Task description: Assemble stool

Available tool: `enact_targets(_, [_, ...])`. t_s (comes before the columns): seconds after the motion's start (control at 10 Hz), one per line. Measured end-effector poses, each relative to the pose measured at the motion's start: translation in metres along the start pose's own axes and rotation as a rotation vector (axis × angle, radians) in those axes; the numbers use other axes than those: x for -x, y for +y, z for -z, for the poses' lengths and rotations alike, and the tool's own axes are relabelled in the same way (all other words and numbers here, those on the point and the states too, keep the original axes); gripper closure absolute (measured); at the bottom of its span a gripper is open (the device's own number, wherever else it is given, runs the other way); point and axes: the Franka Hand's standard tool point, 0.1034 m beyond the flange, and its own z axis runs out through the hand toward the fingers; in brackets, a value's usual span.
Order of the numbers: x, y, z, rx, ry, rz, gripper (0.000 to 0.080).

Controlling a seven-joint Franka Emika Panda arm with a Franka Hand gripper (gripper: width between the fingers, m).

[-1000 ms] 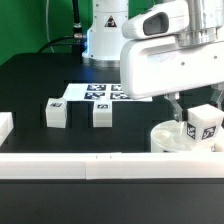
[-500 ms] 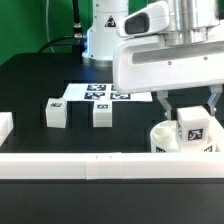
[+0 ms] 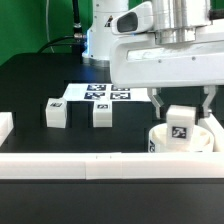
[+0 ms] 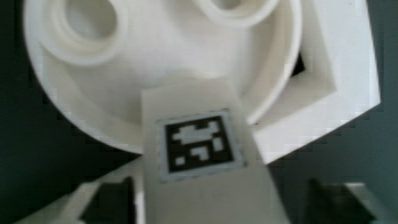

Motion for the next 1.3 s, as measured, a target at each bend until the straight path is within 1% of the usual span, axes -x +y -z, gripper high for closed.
enact_targets(0.1, [0.001,-0.001,0.004,-0.003,0.001,0.005,0.0231])
enact_targets(0.2, [0.002,-0.003,0.011,-0.009,0.004,0.018,0.0167])
enact_targets(0.3, [0.004,-0.001,0.022,-0.013,0.008,0.039,0.0155])
enact_targets(0.4, [0.006,0.001,0.033,-0.017,0.012,0.056,0.0155])
enact_targets(0.5, [0.007,0.011,0.044,-0.017,0.017,0.093,0.0151])
enact_targets(0.6, [0.009,0.017,0.046,-0.013,0.018,0.091,0.0151])
enact_targets(0.8, [0.011,0.015,0.043,-0.012,0.015,0.096,0.0151])
enact_targets(1.1, [0.011,0.018,0.042,-0.010,0.014,0.114,0.0151])
enact_targets(1.3, [0.013,0.051,0.041,0.013,0.010,0.374,0.0151])
